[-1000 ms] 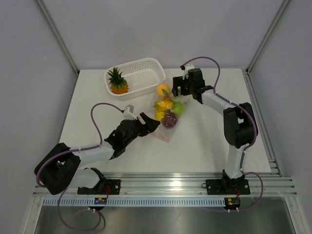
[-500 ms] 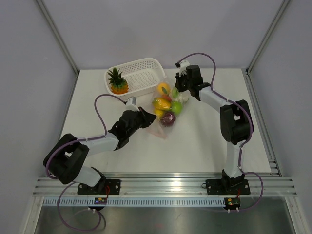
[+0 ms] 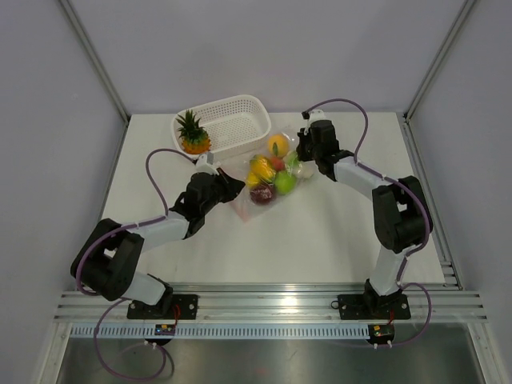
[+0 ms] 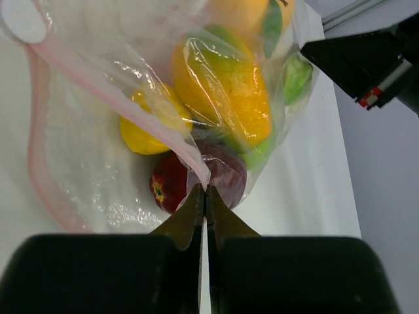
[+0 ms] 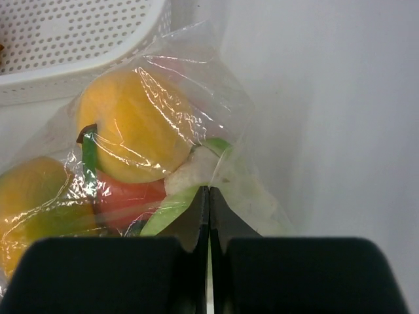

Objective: Open the zip-top bag and remove the fake food
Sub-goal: Adjust the zipper food storage bag at the center of the board, then pick up the fake fruit from the zipper food storage bag.

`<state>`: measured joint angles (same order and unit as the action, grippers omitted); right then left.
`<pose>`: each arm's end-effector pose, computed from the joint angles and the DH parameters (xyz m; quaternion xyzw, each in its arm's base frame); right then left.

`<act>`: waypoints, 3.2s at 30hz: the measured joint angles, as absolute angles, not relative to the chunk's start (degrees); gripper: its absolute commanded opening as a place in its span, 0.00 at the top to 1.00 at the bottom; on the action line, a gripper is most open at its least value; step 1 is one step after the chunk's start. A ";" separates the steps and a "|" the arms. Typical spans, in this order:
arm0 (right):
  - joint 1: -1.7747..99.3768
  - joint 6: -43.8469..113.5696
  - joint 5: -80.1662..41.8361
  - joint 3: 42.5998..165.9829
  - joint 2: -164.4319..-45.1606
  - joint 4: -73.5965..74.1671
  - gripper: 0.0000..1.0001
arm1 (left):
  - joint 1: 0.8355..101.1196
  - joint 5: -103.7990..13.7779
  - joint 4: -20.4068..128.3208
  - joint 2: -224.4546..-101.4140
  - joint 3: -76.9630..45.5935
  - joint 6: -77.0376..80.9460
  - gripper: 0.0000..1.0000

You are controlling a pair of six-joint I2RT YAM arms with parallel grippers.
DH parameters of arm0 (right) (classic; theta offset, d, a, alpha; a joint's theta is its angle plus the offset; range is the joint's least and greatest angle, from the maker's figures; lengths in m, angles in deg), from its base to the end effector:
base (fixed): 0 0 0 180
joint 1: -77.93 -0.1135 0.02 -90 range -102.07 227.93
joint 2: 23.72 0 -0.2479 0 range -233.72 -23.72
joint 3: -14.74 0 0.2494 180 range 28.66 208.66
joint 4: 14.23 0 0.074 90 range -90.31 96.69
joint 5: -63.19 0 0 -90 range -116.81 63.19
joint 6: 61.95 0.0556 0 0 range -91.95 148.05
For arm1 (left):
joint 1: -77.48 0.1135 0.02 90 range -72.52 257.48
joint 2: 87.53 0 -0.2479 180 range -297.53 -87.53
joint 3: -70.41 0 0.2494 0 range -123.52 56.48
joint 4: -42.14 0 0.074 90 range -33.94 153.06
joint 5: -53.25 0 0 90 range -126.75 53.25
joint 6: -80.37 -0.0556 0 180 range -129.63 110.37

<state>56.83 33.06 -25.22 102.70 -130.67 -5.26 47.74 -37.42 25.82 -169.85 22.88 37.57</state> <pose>0.4123 0.1608 0.2087 -0.1270 0.8475 0.1280 0.4993 0.2728 -0.1566 0.1758 -0.1198 0.8025 -0.3673 0.4546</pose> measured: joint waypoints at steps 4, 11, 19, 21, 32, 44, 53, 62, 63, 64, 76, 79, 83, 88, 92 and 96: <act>54.46 38.07 -33.77 101.32 -128.16 -1.35 1.00 | 49.49 -39.08 26.22 -169.85 21.76 36.37 1.00; 51.82 43.40 -43.30 100.23 -121.95 9.38 1.00 | 52.81 -43.82 25.36 -170.27 21.41 35.85 1.00; 51.78 47.01 -45.20 91.53 -106.61 12.71 1.00 | 53.45 -49.72 24.16 -171.69 20.93 35.85 0.99; 51.73 47.49 -45.15 91.11 -105.52 12.38 1.00 | 53.58 -50.14 24.07 -171.69 20.87 35.78 0.94; 51.27 49.11 -42.58 89.28 -107.02 11.66 0.21 | 54.01 -51.47 23.94 -171.62 20.80 34.60 0.36; 51.56 48.38 -43.60 89.39 -109.69 11.59 0.18 | 55.37 -52.17 34.21 -162.99 18.60 28.74 0.19; 55.23 49.28 -39.69 89.36 -112.03 11.07 0.41 | 60.72 -51.40 41.76 -162.62 19.01 28.85 0.20; 56.69 50.44 -36.24 88.88 -112.53 9.49 0.48 | 67.63 -57.26 39.35 -170.11 22.55 33.75 0.31; 56.69 50.50 -36.08 88.84 -112.62 9.32 0.49 | 67.63 -58.20 38.83 -171.67 22.51 34.14 0.37; 56.69 50.61 -35.95 88.80 -112.68 9.23 0.50 | 67.63 -59.36 38.32 -173.50 22.44 34.71 0.41; 56.69 50.94 -34.12 88.47 -112.95 8.31 0.54 | 66.21 -65.48 33.62 -180.28 19.29 36.77 0.46; 56.69 50.96 -33.61 88.47 -113.38 8.16 0.54 | 65.40 -65.92 32.29 -180.65 18.57 36.77 0.46; 56.69 50.99 -33.22 88.47 -113.78 8.09 0.54 | 64.46 -66.44 30.59 -184.21 16.30 36.94 0.46; 56.72 50.99 -33.11 88.47 -113.78 8.05 0.55 | 64.00 -68.41 27.48 -188.78 15.56 38.30 0.46; 56.72 50.99 -32.70 88.47 -113.80 8.05 0.55 | 63.85 -70.18 24.84 -190.31 15.56 39.87 0.39; 56.72 50.99 -32.08 88.47 -113.93 8.07 0.56 | 63.67 -71.21 22.50 -190.27 15.58 40.55 0.26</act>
